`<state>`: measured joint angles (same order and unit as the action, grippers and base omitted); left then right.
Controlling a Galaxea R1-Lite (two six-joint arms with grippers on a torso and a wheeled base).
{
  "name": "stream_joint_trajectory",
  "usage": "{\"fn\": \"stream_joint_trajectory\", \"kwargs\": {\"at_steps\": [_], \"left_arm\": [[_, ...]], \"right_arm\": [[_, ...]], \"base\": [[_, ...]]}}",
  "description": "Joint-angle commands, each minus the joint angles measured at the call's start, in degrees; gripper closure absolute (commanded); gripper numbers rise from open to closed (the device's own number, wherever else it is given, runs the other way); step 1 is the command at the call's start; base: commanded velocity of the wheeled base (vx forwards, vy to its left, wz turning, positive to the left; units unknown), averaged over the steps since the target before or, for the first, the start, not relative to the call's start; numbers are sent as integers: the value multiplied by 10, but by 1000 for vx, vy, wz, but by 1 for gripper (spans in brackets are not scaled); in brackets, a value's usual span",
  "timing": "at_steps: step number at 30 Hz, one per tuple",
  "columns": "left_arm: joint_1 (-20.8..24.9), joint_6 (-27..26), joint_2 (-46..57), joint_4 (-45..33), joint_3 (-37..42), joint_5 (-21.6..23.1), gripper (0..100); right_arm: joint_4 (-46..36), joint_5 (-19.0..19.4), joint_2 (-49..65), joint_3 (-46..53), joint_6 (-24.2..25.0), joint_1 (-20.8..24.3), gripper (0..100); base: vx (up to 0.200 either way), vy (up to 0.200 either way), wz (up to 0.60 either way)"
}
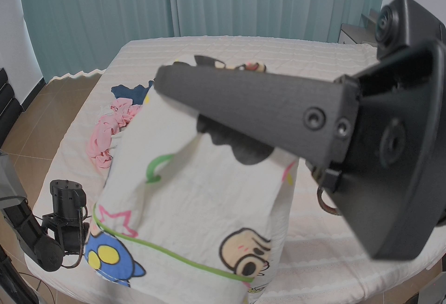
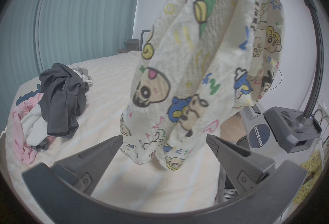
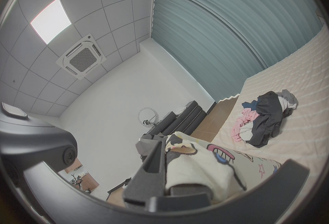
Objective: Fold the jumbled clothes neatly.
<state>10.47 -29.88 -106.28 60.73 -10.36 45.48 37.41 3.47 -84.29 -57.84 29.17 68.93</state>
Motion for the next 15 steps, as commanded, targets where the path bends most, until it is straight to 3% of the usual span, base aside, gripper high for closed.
{"fn": "stream_joint_trajectory", "kwargs": {"at_steps": [1, 6, 15], "left_arm": [[-6, -6, -75, 17, -24, 27, 0], [12, -18, -99, 34, -27, 80, 0], [48, -19, -102, 38, -28, 96, 0]], "right_arm": [[0, 0, -1, -1, 0, 1, 100], [0, 0, 1, -1, 0, 0, 100], [0, 0, -1, -8, 0, 1, 100]], "base": [[0, 0, 0], [0, 0, 0], [0, 0, 0]]}}
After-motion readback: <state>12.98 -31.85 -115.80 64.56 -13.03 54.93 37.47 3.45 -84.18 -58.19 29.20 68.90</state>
